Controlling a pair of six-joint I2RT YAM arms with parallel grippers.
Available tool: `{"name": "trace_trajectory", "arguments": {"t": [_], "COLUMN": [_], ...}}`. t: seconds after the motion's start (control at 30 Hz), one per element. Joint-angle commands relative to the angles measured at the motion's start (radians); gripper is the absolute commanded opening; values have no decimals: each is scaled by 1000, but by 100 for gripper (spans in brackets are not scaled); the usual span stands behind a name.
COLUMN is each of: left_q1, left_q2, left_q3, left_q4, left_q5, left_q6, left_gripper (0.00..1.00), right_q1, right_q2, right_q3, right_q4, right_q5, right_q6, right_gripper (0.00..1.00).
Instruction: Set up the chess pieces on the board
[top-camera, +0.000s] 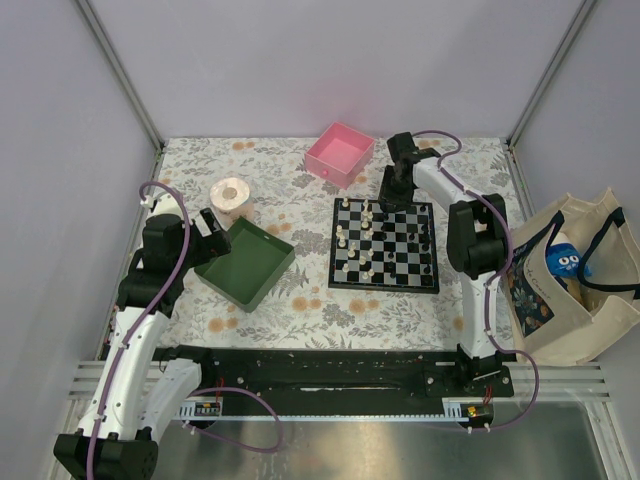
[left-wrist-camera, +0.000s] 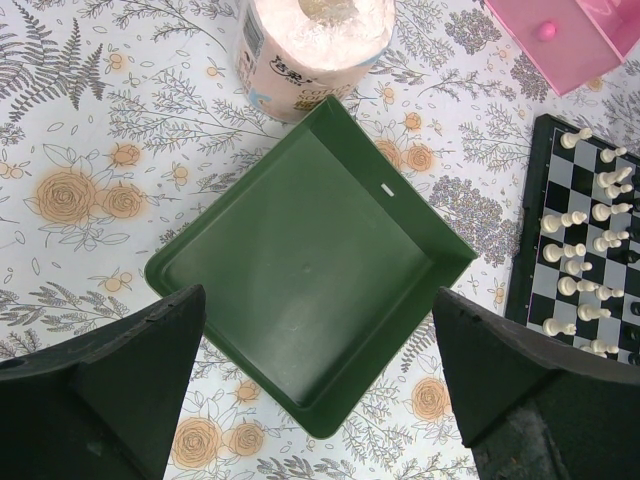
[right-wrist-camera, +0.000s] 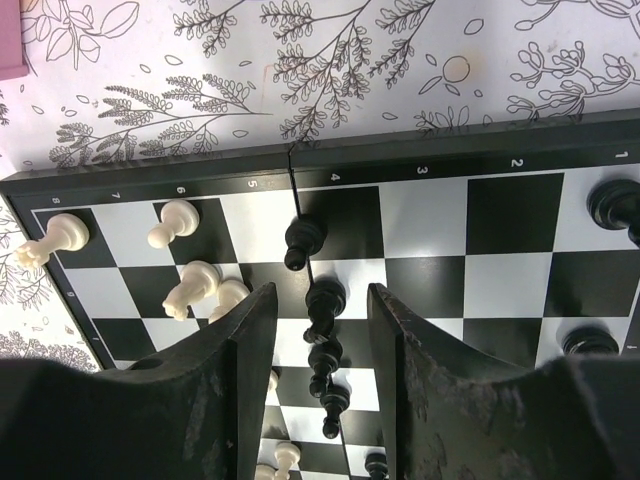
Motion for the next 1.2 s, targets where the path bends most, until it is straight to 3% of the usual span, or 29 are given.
{"name": "trace_trajectory", "arguments": {"t": [0.0,0.63,0.9,1.1,1.17], "left_q1": [7,9,10,12,10], "left_q2": [-13,-20,-19,-20,-22], "left_q3": [-7,-9,-7,-9,-9], "left_q4": [39,39,39,39,38], "left_q5": [15,15,13,15,13], "left_q6": [4,4,4,4,4], "left_gripper": [99,99,99,99,99], "right_q1": [14,22,22,22,22], "right_q2": [3,-22,-30,-59,-77], "right_q3": [41,-21,-21,-47,-51], "right_q4": [-12,6,6,9,8], "right_q5": [11,8,0,0,2], "right_q6": [5,3,0,-9,-18], "right_gripper": [49,40,29,13,12]}}
